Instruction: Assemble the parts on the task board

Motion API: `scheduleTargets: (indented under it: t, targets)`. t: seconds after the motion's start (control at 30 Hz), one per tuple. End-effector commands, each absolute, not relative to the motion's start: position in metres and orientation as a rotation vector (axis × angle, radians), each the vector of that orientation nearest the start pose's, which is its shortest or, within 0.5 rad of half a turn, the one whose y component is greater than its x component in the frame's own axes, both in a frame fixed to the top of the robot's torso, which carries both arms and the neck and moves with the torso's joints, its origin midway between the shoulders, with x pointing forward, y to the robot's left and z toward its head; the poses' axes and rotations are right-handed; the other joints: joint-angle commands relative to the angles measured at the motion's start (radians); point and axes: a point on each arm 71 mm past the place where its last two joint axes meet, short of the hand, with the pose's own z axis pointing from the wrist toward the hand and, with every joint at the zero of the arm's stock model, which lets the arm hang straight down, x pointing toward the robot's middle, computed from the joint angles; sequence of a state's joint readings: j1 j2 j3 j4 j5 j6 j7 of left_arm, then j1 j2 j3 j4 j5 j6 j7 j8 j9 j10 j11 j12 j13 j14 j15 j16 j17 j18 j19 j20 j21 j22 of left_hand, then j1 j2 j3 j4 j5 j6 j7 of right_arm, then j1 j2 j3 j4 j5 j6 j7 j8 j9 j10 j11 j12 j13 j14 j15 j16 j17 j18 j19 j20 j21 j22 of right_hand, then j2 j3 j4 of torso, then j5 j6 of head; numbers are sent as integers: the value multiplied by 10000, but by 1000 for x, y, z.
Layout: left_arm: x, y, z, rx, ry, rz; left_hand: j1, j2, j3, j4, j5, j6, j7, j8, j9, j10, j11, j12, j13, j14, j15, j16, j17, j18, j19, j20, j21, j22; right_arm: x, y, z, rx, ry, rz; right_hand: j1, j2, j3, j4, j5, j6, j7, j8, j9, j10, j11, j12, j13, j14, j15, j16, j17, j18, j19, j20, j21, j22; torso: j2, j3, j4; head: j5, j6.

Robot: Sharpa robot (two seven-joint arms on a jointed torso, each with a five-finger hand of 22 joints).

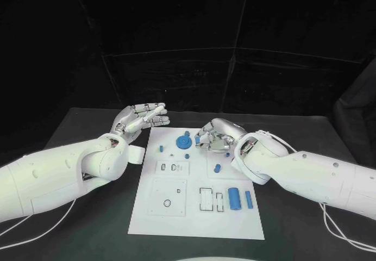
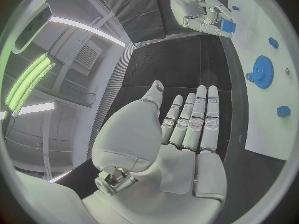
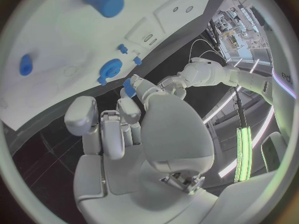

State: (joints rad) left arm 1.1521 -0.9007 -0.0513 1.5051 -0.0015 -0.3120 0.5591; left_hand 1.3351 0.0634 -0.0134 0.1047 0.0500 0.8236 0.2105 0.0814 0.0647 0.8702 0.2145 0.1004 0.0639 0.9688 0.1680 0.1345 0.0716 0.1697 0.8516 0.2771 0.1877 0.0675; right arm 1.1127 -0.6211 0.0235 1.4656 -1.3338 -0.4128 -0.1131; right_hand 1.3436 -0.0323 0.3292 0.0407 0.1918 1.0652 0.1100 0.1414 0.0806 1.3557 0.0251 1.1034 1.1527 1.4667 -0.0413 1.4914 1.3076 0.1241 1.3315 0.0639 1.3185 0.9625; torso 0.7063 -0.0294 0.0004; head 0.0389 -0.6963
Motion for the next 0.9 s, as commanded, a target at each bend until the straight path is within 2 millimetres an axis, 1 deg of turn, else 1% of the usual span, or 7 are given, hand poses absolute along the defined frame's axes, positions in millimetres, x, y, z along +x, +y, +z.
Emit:
scheduleTargets:
  t: [0.03,0.13,0.27,0.43,0.53,0.67,0.9]
  targets:
    - [484,246,-192,-10796,12635,-15528,-23,93,8,-65,-29,44,466,-40,0,-63,-1,-66,-3,46,32,-68,-15,113,85,-2,-21,-16,478,-94,-203,-1148,16447,7954,-86,-25,114,32,-51,-18,38,52,19,-54,2,-46,-8,716,-60,-51,1160,-154,-1,-51,29,-7,-84,-68,50,142,-101]
    - [486,246,-190,-10770,12607,-15526,-23,93,8,-65,-29,44,466,-40,0,-63,-1,-66,-3,46,32,-68,-15,113,85,-2,-21,-16,474,-81,-211,-1670,16552,7726,-149,-91,134,7,-60,-33,48,32,14,-84,11,-102,-53,698,-53,-99,1082,-162,24,-46,48,44,-113,-100,53,281,-193]
    - [488,247,-189,-10743,12572,-15514,-26,93,7,-68,-29,55,465,-40,1,-61,-2,-66,-2,46,33,-71,-15,113,86,-2,-25,-16,468,-67,-220,-2218,16759,7564,-174,-111,143,1,-61,-38,53,24,12,-95,13,-123,-69,695,-51,-107,1070,-173,53,-45,74,107,-121,-106,40,427,-284]
    - [489,246,-188,-10891,12508,-15554,-27,93,6,-70,-29,70,464,-40,2,-60,-2,-67,-2,46,33,-73,-15,113,86,-1,-27,-17,461,-54,-231,-2562,17032,7417,-223,-126,160,2,-70,-48,61,10,9,-111,19,-156,-96,689,-47,-122,1049,-173,60,-43,74,105,-125,-108,53,451,-312]
    - [489,246,-188,-10943,12483,-15559,-27,93,6,-70,-29,70,464,-40,2,-60,-2,-67,-2,46,33,-73,-15,113,86,-1,-27,-17,458,-50,-237,-2678,17116,7395,-223,-126,160,2,-70,-48,61,10,9,-111,19,-156,-96,689,-47,-122,1049,-173,60,-43,74,105,-117,-92,54,484,-339]
    - [490,246,-188,-10973,12472,-15559,-27,93,6,-70,-29,70,464,-40,2,-60,-2,-67,-2,46,33,-73,-15,113,86,-1,-27,-17,454,-44,-240,-2849,17080,7411,-251,-129,172,5,-71,-53,64,3,7,-123,22,-180,-115,689,-44,-125,1046,-172,63,-41,72,101,-97,-72,55,522,-342]
    - [491,246,-188,-10988,12472,-15562,-27,93,6,-70,-29,70,464,-40,2,-60,-2,-67,-2,46,33,-73,-15,113,86,-1,-27,-17,450,-36,-243,-3036,17092,7467,-281,-144,179,4,-66,-55,66,-4,5,-123,24,-182,-115,689,-42,-126,1047,-172,66,-39,71,99,-96,-69,66,578,-356]
